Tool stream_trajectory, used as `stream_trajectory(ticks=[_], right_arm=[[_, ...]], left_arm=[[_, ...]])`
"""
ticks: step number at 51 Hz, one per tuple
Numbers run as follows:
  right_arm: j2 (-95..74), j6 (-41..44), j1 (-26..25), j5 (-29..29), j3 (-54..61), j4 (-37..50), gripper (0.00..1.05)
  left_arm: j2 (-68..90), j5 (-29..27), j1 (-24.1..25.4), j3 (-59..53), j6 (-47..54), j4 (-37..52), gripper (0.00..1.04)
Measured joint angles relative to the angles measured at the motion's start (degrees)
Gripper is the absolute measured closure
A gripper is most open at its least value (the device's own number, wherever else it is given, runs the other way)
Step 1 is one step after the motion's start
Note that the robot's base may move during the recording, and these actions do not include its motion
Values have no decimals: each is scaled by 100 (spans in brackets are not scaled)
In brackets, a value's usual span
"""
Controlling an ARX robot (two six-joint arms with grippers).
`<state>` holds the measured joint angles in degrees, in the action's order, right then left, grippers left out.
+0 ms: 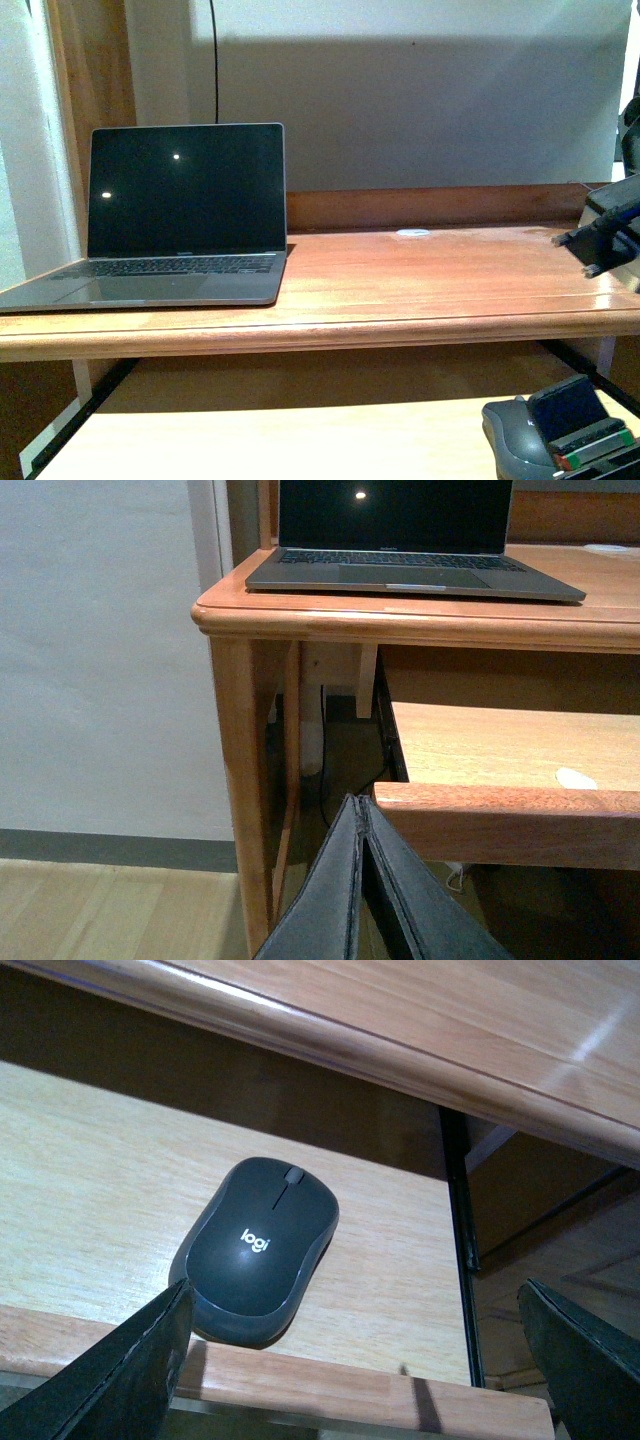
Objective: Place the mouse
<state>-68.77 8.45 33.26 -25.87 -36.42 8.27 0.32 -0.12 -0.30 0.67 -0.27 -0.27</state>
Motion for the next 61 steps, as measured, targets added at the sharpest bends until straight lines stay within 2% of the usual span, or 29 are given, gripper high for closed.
stream_trajectory(ticks=[22,28,41,47,51,61], right_arm=[[-846,-660,540,-306,-557,-466,7],[-1211,-898,608,-400,-866,-619,7],[-1714,-1137,675,-610,-1368,-933,7],[-2037,-1285,675,-697,-1593,-1123,7],[-2151,-1368,673,-719,-1663,-1193,7],[-2393,-1532,621,-743,-1897,-1362,7]], left_arm=[[0,0,0,0,-4,0,101],[0,0,0,0,-2,0,78],[0,0,0,0,-2,0,43],[0,0,0,0,-2,2,18],[0,0,0,0,0,0,8],[0,0,0,0,0,0,8]])
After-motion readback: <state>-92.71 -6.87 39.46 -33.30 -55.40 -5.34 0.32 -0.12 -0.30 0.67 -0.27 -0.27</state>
